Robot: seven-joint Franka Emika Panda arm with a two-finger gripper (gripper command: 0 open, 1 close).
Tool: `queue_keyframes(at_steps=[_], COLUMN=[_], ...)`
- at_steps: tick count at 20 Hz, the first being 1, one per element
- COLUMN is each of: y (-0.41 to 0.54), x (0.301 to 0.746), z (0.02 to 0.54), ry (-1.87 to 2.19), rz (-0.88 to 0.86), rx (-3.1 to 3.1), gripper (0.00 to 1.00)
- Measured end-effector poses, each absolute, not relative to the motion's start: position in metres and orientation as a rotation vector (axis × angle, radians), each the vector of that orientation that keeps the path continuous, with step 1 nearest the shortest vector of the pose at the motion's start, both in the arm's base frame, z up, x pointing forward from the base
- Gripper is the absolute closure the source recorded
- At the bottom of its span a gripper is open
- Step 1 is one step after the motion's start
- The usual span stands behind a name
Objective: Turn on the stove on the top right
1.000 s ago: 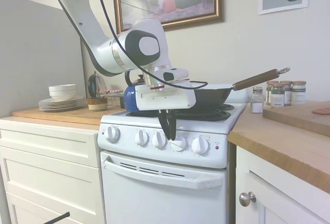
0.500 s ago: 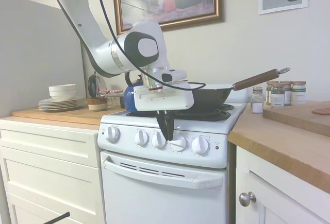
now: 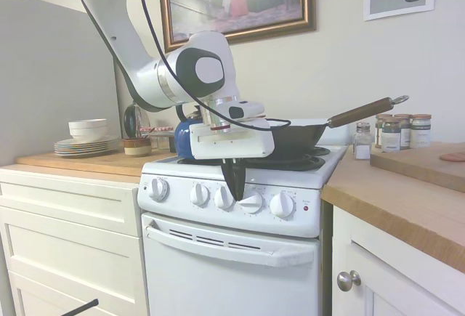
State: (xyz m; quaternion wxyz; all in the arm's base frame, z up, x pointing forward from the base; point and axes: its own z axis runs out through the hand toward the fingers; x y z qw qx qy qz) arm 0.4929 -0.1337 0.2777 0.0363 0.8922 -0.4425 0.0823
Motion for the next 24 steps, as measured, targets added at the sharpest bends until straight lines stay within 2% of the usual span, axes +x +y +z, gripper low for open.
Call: queue_keyframes(at_steps=[24], y=[-0.124], x=[0.494], z=[0.257], ry=[-1.285], rz=[0.294], rx=[2.640], gripper=[1.00])
